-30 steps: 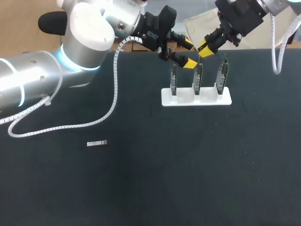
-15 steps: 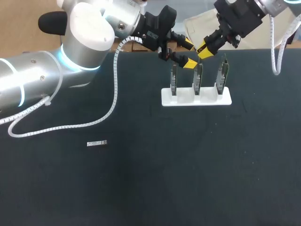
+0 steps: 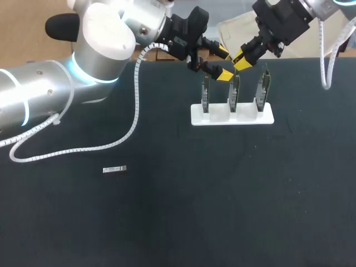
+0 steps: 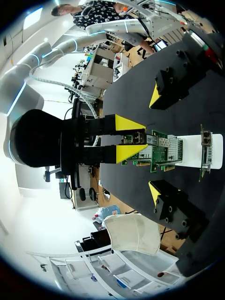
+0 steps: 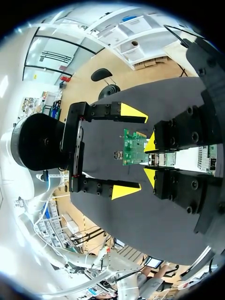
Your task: Pick up the optical module with the left hand, and insert it into the network port with the right hand.
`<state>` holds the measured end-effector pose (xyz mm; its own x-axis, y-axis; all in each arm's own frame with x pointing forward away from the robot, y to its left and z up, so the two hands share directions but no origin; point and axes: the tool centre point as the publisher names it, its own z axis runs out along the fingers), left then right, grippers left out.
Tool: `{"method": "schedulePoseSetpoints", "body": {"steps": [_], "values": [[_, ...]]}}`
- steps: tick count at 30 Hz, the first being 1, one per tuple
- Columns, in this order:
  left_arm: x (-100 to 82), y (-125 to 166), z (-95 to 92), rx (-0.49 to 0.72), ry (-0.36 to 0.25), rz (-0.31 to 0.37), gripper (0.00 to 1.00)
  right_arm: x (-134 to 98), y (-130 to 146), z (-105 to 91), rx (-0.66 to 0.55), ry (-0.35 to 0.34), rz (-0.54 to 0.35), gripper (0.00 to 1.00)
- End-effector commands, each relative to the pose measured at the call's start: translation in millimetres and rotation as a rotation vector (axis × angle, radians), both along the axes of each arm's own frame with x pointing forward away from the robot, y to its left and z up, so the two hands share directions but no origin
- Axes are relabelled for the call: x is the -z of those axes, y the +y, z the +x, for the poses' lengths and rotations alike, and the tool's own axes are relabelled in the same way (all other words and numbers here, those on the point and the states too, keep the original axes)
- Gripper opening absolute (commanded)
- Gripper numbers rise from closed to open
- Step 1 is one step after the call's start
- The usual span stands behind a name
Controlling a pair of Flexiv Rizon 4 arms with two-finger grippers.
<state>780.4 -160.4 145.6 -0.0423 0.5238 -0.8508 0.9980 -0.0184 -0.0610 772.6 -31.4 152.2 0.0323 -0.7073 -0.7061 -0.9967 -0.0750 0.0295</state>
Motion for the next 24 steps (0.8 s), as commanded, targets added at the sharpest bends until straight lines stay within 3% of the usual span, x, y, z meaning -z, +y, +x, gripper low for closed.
{"method": "schedulePoseSetpoints", "body": {"steps": [1,2,3,5,24], "values": [[-0.5,-1,2.5,0.004,0.003,0.005,1.0,2,0,-0.7,0.002,0.001,0.002,0.0],[-0.5,-1,2.5,0.004,0.003,0.005,1.0,2,0,-0.8,0.002,0.002,0.004,0.0],[-0.5,-1,2.5,0.004,0.003,0.005,1.0,2,0,-0.9,0.001,0.003,0.005,0.06],[-0.5,-1,2.5,0.004,0.003,0.005,1.0,1,0,-1.0,0.007,0.004,0.008,1.0],[-0.5,-1,2.5,0.004,0.003,0.005,1.0,-16,-21,2.0,0.069,0.006,0.059,1.0]]}}
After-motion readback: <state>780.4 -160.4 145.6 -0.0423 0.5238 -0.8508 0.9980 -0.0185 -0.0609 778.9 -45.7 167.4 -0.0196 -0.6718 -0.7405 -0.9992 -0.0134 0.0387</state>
